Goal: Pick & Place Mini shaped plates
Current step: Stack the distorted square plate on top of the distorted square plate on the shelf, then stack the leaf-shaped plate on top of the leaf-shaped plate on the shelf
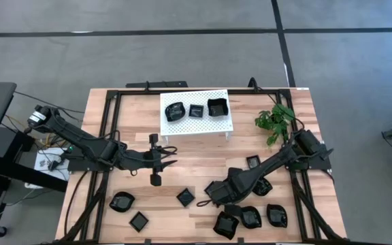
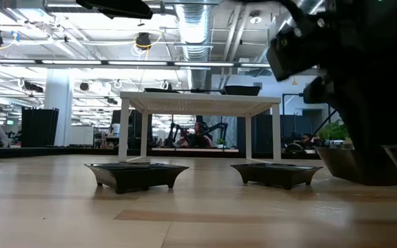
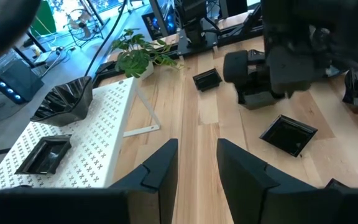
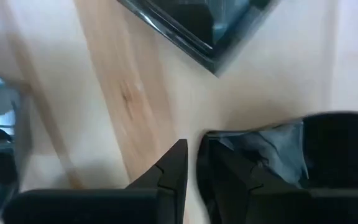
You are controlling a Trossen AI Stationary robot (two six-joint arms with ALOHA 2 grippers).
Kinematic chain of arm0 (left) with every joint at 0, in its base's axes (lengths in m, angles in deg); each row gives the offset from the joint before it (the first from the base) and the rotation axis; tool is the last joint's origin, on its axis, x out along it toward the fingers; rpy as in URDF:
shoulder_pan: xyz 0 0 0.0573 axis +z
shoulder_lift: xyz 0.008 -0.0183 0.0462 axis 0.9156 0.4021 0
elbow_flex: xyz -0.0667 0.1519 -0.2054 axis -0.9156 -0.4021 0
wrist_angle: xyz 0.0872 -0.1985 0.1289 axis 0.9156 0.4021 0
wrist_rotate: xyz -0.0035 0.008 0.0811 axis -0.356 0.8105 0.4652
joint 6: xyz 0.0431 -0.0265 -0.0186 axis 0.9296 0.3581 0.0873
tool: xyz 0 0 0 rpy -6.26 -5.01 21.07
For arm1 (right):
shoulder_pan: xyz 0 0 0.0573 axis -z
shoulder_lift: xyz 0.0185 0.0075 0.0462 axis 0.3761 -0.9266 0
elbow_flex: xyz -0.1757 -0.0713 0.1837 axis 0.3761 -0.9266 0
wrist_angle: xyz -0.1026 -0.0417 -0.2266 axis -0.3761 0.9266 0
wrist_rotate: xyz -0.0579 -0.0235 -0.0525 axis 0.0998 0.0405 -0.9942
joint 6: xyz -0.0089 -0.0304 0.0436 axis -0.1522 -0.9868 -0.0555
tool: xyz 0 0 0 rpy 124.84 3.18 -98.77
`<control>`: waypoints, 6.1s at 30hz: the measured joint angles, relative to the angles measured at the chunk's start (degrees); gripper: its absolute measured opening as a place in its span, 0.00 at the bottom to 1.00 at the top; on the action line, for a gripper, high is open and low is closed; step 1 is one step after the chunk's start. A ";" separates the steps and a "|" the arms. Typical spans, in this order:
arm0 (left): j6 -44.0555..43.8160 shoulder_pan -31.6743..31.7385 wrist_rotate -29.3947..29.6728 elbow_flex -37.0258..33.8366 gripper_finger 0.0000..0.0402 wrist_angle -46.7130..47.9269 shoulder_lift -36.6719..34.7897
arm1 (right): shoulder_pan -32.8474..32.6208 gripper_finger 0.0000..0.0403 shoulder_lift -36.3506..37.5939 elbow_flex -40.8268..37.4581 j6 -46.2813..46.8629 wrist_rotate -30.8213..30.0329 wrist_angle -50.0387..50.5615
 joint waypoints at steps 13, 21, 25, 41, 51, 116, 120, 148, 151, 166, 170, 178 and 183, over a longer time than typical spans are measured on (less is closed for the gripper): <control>-0.75 -0.01 0.00 0.00 0.28 -0.04 0.00 | 1.10 0.02 0.27 -0.01 -2.68 0.26 1.75; -0.61 -0.02 0.00 0.00 0.28 -0.04 0.00 | 1.55 0.00 0.27 8.89 -7.23 -0.67 9.97; -0.56 -0.01 0.00 0.00 0.28 -0.03 0.00 | 1.89 0.01 0.27 15.65 -9.37 -5.79 18.34; -0.56 0.00 0.00 0.00 0.28 -0.03 0.00 | 13.12 0.00 0.34 36.96 -23.70 -28.16 34.24; -0.56 -0.02 0.01 0.00 0.28 -0.03 0.00 | 25.86 0.01 0.36 43.77 -38.51 -29.64 32.90; -2.03 -0.01 0.02 0.00 0.28 -0.07 0.00 | 35.09 0.15 -2.69 52.83 -42.34 -18.05 34.79; -2.77 -0.01 0.02 0.00 0.28 -0.04 0.00 | 30.21 0.15 1.06 55.63 -41.01 -19.17 35.20; -30.98 -6.59 -10.67 0.07 0.28 17.99 -3.48 | 13.24 0.15 47.36 -37.99 -44.28 -15.90 -60.12; -34.04 -8.07 -14.13 0.07 0.28 20.06 -2.46 | 14.01 0.15 44.25 -38.24 -47.18 -15.94 -66.66; -76.69 -22.55 -30.56 0.04 0.28 29.68 9.76 | 17.29 0.30 30.76 -31.52 -46.95 -11.36 -67.53; -84.73 -26.71 -33.78 0.22 0.28 29.67 12.77 | 17.72 0.41 30.35 -29.36 -47.94 -11.58 -67.69; -92.44 -29.92 -35.16 0.28 0.28 31.59 13.78 | 17.72 0.53 30.65 -27.33 -54.03 -11.54 -67.33; -92.47 -30.55 -35.20 0.26 0.28 33.04 15.89 | 18.62 0.54 30.65 -27.19 -56.44 -11.57 -67.83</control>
